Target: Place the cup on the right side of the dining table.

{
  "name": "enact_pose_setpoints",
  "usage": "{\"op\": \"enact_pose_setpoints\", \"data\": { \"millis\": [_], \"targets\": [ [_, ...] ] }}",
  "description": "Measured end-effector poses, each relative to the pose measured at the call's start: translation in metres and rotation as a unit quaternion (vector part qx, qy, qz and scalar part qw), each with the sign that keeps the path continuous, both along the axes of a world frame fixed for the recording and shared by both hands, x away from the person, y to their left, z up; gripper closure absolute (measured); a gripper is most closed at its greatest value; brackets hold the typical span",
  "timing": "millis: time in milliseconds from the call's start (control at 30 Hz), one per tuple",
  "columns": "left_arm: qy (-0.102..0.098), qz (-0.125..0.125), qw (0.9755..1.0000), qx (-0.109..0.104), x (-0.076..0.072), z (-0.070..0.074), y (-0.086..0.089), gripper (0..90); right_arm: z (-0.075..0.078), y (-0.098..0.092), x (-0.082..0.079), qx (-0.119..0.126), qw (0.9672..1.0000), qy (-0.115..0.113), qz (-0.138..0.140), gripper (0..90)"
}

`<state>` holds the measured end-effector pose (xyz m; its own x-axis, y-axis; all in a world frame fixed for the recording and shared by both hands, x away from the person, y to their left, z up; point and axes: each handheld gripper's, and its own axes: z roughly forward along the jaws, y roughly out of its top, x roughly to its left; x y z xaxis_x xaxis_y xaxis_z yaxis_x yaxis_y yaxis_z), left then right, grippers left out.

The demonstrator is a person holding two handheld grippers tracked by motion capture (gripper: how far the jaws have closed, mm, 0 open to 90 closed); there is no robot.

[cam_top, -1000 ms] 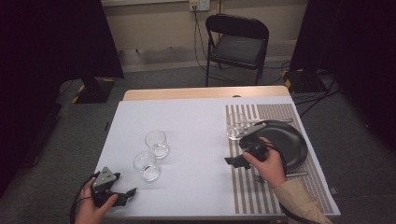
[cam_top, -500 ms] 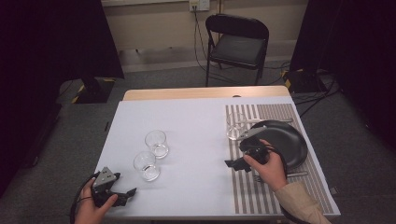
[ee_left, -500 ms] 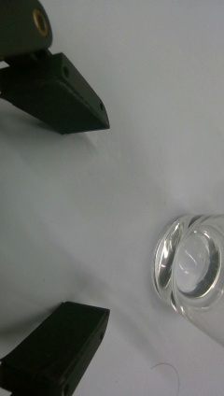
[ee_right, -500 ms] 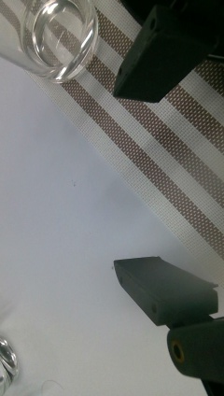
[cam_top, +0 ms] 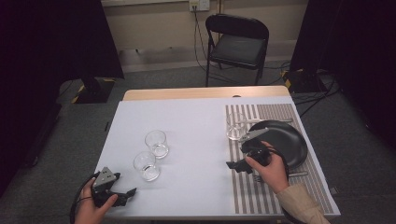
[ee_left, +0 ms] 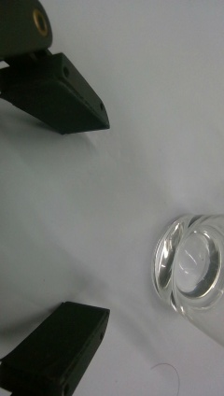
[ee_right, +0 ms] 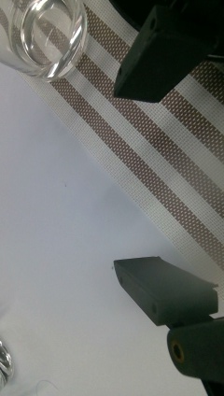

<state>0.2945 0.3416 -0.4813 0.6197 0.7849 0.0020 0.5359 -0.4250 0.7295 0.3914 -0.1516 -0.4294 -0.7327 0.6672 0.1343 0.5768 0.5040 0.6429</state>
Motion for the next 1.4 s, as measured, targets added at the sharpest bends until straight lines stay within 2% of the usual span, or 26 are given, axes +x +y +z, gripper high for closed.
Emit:
{"op": "enact_pose_setpoints", "data": {
  "millis": [533,1400],
  "targets": [
    [0.000,0.000,1.0000,-0.001,0.000,0.000,0.000,8.3,-0.006,0.000,-0.006,-0.002,0.9999,0.005,0.016,13.9],
    [-0.001,-0.001,1.0000,-0.001,0.000,0.000,0.000,8.3,-0.015,-0.004,-0.015,-0.003,0.9996,0.012,0.025,13.9]
  ]
}}
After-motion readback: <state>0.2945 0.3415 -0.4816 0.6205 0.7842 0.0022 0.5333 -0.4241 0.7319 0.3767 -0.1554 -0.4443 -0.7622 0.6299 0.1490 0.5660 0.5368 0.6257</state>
